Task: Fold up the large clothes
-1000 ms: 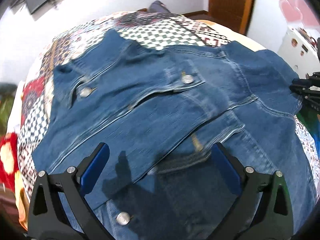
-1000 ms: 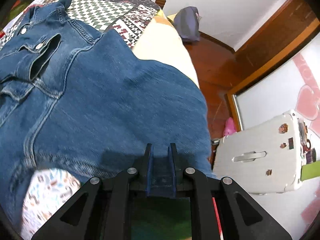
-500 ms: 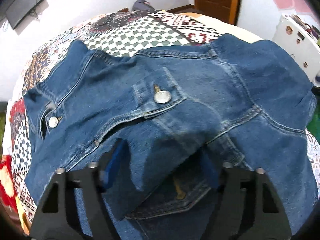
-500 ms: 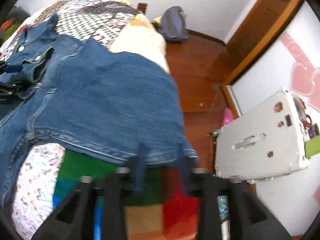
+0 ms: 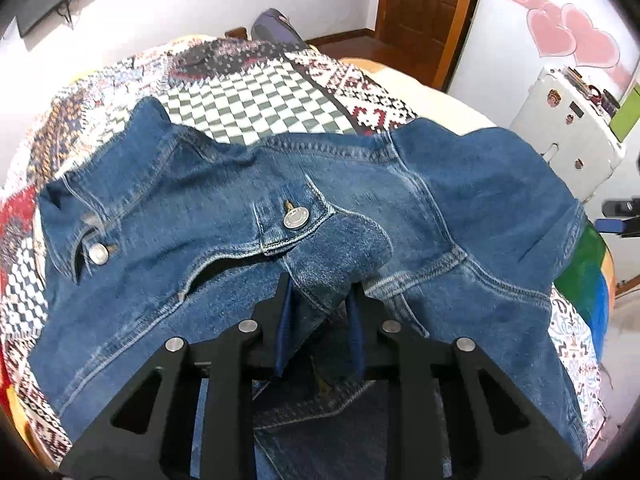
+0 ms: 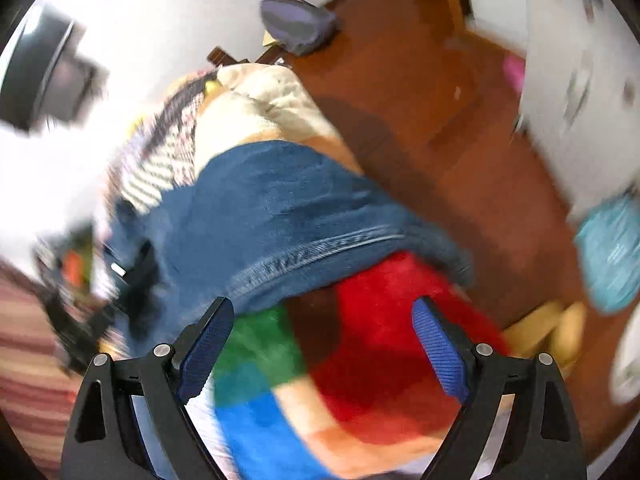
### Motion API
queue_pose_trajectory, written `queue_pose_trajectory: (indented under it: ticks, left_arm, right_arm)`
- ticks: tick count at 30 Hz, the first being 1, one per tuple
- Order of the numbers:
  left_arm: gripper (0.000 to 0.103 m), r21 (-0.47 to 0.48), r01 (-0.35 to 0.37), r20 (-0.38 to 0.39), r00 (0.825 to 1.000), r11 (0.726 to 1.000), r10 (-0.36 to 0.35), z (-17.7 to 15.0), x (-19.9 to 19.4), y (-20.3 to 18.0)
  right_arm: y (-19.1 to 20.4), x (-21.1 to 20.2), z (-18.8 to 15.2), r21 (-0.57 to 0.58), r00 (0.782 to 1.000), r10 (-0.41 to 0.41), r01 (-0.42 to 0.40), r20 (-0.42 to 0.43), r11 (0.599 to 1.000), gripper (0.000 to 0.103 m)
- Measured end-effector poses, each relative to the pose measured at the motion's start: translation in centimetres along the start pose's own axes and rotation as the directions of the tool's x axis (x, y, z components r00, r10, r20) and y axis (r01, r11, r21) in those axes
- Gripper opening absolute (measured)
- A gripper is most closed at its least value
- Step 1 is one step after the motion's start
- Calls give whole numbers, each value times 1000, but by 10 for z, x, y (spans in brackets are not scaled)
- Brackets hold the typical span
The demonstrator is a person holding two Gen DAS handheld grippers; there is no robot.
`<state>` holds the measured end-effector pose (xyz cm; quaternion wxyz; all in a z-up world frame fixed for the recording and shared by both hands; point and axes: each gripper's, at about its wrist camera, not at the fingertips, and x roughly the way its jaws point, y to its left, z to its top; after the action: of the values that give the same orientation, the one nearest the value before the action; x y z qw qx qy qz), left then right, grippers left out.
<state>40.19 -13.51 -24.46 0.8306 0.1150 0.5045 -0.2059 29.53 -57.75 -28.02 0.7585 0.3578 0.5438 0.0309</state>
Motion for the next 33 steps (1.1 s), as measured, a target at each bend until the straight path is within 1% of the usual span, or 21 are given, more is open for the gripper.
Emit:
queue_pose_trajectory:
  ticks: [1, 2, 3, 4, 5, 6, 7, 8, 9, 10, 11, 13, 14, 15, 17, 19, 20, 22, 25, 28, 33]
  left_arm:
    - [25, 0, 6, -17, 1000, 1000, -6, -2, 4, -1]
    - [26, 0, 8, -35, 999, 1000, -8, -5, 9, -2]
    - [30, 2, 5, -59, 998, 1000, -5, -8, 16, -5]
    - [36, 8, -3, -75, 997, 1000, 4, -12, 21, -8]
    - [37, 15, -17, -70, 997, 1000, 18, -14, 22, -10]
    - [40, 25, -32, -60, 998, 999, 34, -16, 20, -13]
    - [49, 27, -43, -59, 997, 999, 44, -16, 18, -14]
    - [54, 22, -48, -61, 997, 999, 49, -16, 17, -15]
    - [65, 7, -57, -61, 996, 998, 57, -16, 13, -14]
    - [71, -12, -57, -53, 997, 998, 56, -16, 8, -12]
    - [74, -31, -41, -37, 999, 999, 40, -17, 2, -10]
    - [89, -70, -22, -18, 1000, 997, 21, -18, -9, -7]
    - [90, -82, -25, -10, 1000, 996, 25, -18, -14, -6]
    - [90, -90, -31, -2, 1000, 995, 31, -19, -18, -5]
    - [90, -93, -55, 6, 998, 994, 56, -19, -26, -3]
    - [90, -88, -87, 16, 996, 992, 89, -21, -31, -2]
    - [91, -87, -98, 22, 995, 991, 100, -21, -34, 0]
    - [91, -93, -107, 32, 993, 990, 110, -24, -39, 4]
    - [91, -105, -111, 42, 992, 988, 116, -31, -47, 10]
    - [91, -126, -118, 54, 991, 985, 125, -34, -53, 17]
    - [91, -173, -121, 94, 986, 977, 139, -40, -72, 33]
  right_arm:
    - [-6, 4, 2, 44, 999, 32, -31, -8, 999, 90]
    - [-9, 9, 4, 74, 999, 44, -44, -7, 996, 90]
    - [-12, 13, 7, 102, 999, 51, -51, 0, 993, 90]
    - [-13, 15, 9, 112, 999, 53, -53, 4, 992, 90]
    - [-12, 19, 11, 124, 998, 58, -59, 7, 991, 90]
    - [-12, 22, 12, 139, 998, 66, -67, 11, 988, 90]
    - [-13, 25, 15, 150, 997, 73, -74, 13, 986, 90]
    - [-14, 27, 16, 158, 997, 77, -78, 16, 984, 90]
    - [-15, 32, 18, 174, 997, 75, -78, 22, 982, 90]
    - [-15, 33, 21, 190, 997, 72, -77, 31, 979, 90]
    - [-17, 37, 25, 205, 997, 70, -77, 40, 976, 90]
    - [-15, 49, 29, 228, 997, 57, -67, 48, 971, 90]
    - [-15, 50, 31, 229, 997, 51, -61, 52, 972, 89]
    - [-11, 52, 33, 222, 997, 36, -50, 66, 974, 87]
    - [-7, 53, 36, 211, 996, 19, -37, 87, 977, 78]
    - [-6, 53, 39, 207, 995, 21, -42, 101, 977, 63]
    - [-4, 52, 41, 202, 994, 18, -40, 111, 979, 58]
    - [-1, 47, 42, 185, 991, 2, -27, 134, 982, 35]
    - [10, 39, 42, 136, 986, -1, -22, 168, 991, 22]
    - [31, 25, 42, 64, 975, -9, -5, 221, 998, 18]
    - [85, -5, 41, -85, 957, 29, -5, 288, 996, 15]
